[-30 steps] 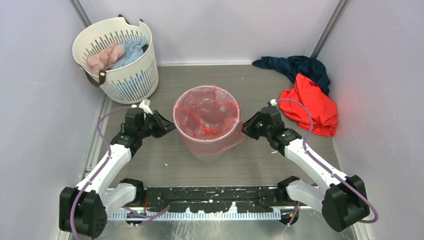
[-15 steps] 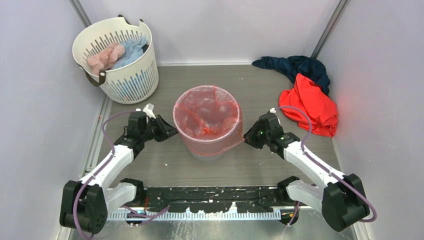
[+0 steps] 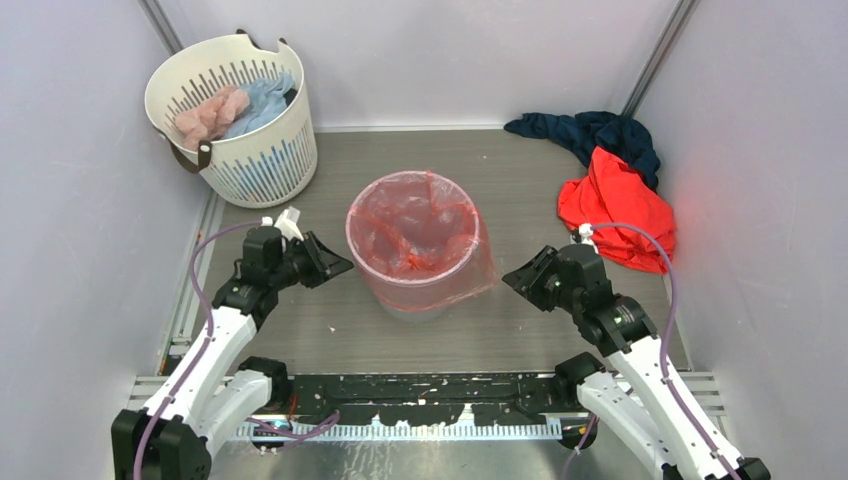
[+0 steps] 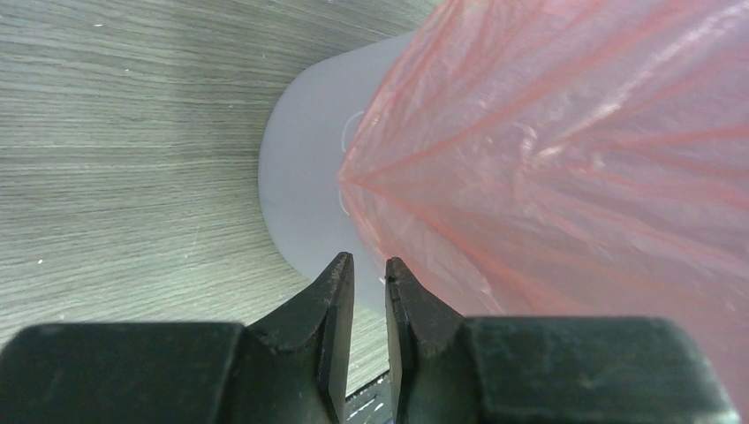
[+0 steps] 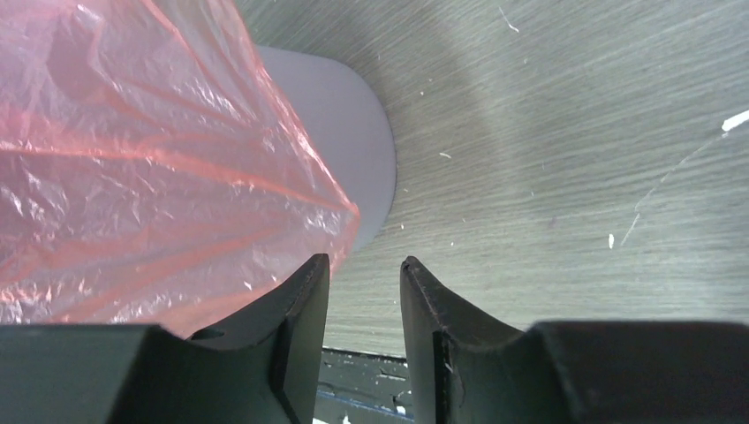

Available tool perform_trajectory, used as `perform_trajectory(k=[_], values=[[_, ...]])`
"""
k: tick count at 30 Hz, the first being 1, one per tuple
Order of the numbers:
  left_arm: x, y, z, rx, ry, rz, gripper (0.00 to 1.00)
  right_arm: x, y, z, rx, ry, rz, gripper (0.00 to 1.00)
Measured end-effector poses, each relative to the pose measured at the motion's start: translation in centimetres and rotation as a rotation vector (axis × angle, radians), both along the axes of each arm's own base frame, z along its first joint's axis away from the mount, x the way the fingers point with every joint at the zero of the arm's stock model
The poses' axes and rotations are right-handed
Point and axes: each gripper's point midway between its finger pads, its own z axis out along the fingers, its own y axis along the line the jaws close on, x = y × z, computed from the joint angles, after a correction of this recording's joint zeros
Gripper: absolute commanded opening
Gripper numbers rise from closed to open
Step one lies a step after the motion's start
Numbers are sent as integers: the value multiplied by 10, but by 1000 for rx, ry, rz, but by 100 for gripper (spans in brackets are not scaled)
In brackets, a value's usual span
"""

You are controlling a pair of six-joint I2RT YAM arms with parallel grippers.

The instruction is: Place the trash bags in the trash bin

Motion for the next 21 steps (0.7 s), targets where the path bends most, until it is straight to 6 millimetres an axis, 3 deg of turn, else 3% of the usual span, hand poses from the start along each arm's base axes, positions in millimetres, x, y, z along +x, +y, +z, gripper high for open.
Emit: perform_trajectory(k=[8, 21], values=[[-6, 1, 13, 1, -26, -4, 22, -15, -1, 0, 28, 34, 5, 44], [-8, 3, 15, 10, -17, -3, 22, -7, 13, 11, 120, 17, 2, 40]])
